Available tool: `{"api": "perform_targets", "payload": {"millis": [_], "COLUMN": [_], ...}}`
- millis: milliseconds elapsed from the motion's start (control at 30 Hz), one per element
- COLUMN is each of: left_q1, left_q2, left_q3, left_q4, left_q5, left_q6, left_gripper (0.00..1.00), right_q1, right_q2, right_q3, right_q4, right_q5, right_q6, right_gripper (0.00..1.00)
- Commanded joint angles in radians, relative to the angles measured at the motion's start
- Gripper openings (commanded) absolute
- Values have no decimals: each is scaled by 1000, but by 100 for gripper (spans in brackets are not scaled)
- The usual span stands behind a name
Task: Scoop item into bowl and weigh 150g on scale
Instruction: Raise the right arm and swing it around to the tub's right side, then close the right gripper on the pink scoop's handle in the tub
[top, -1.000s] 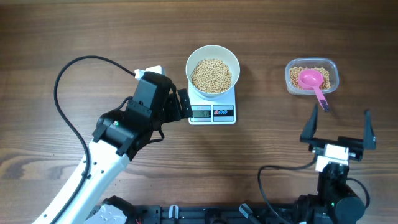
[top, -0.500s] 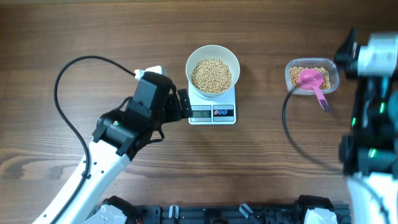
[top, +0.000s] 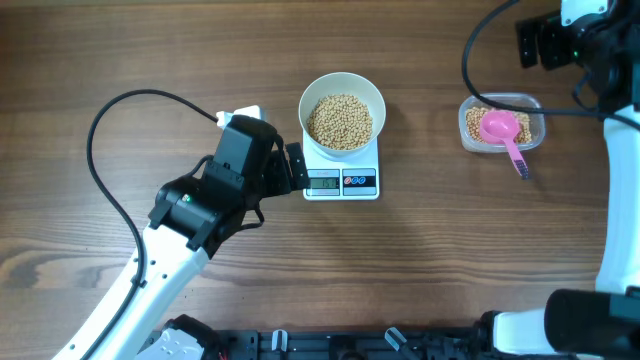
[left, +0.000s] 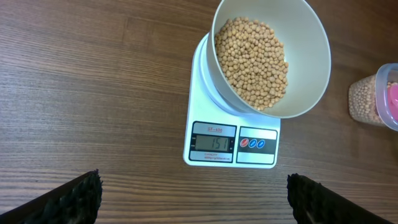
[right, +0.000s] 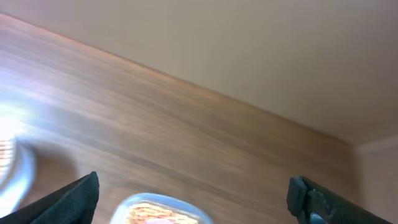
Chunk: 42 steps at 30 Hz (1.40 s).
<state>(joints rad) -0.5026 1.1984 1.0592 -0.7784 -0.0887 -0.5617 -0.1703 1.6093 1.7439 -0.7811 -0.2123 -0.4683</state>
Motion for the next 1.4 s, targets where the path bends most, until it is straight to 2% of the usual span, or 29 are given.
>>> {"api": "perform_targets", "payload": {"millis": [0,67,100,167,233,267,400,500,600,667,800,867,933,1133,1200,1300,1367], "left_q1": [5,5,5,5,5,5,5,5,5,5,5,5,5,5,5,5,5], "left_q2": [-7,-7,-7,-7,-7,-7,-7,-7,-7,-7,-7,-7,-7,-7,-7,-7,-7], "left_q3": [1,1,1,1,1,1,1,1,1,1,1,1,1,1,1,1,1], "left_q4": [2,2,2,2,2,2,2,2,2,2,2,2,2,2,2,2,2], "left_q5": [-10,-10,-10,-10,-10,-10,-10,-10,-10,-10,-10,-10,-10,-10,-10,-10,-10], "left_q6": [8,8,8,8,8,8,8,8,8,8,8,8,8,8,8,8,8], "left_gripper": [100,100,100,100,100,100,100,100,100,100,100,100,100,100,100,100,100], "right_q1": [-1,-1,-1,-1,-1,-1,-2,-15,-97,-212,-393,-440,-448,-448,-460,-480,-482], "right_q2": [11,11,11,11,20,21,21,21,22,22,24,24,24,24,24,24,24], "right_q3": [31,31,31,31,31,31,31,30,29,29,-20,-75,-145,-377,-416,-450,-484], "right_q4": [-31,-65,-113,-159,-202,-229,-361,-458,-512,-555,-628,-642,-631,-475,-427,-396,-360], "right_q5": [-303,-392,-456,-461,-422,-346,170,190,164,25,-261,-304,-321,-384,-384,-393,-439], "right_q6": [55,83,179,276,289,308,628,626,628,612,463,471,470,506,530,531,536], "right_gripper": [100,100,99,100,99,100,100,100,100,100,100,89,84,84,85,95,93]}}
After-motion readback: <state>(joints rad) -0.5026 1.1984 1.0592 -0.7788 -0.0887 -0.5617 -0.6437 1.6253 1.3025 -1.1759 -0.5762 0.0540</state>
